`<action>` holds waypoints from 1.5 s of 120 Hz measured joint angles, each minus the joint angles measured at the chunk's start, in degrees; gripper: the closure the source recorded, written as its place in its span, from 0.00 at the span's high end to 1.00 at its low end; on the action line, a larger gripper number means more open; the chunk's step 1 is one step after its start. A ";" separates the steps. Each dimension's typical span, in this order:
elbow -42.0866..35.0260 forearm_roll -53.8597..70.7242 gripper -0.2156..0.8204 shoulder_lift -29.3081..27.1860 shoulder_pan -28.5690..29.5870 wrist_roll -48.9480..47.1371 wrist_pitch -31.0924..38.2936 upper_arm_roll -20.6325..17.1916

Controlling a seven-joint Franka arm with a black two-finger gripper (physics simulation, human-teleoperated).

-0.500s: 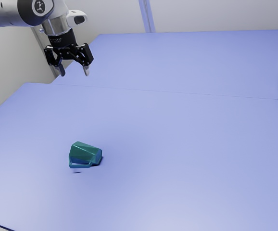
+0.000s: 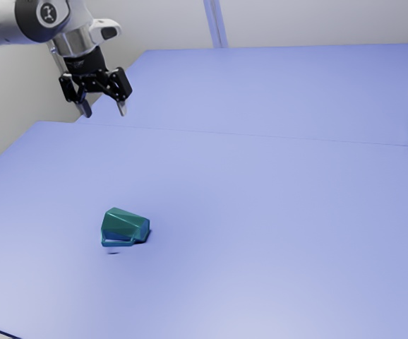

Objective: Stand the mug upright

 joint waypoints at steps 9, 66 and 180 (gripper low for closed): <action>-1.59 -1.51 0.78 -0.77 1.12 0.40 0.52 0.33; -12.36 -13.39 0.77 -2.37 11.26 9.49 9.00 5.17; -41.04 -46.10 0.77 -1.21 20.41 47.02 25.69 9.98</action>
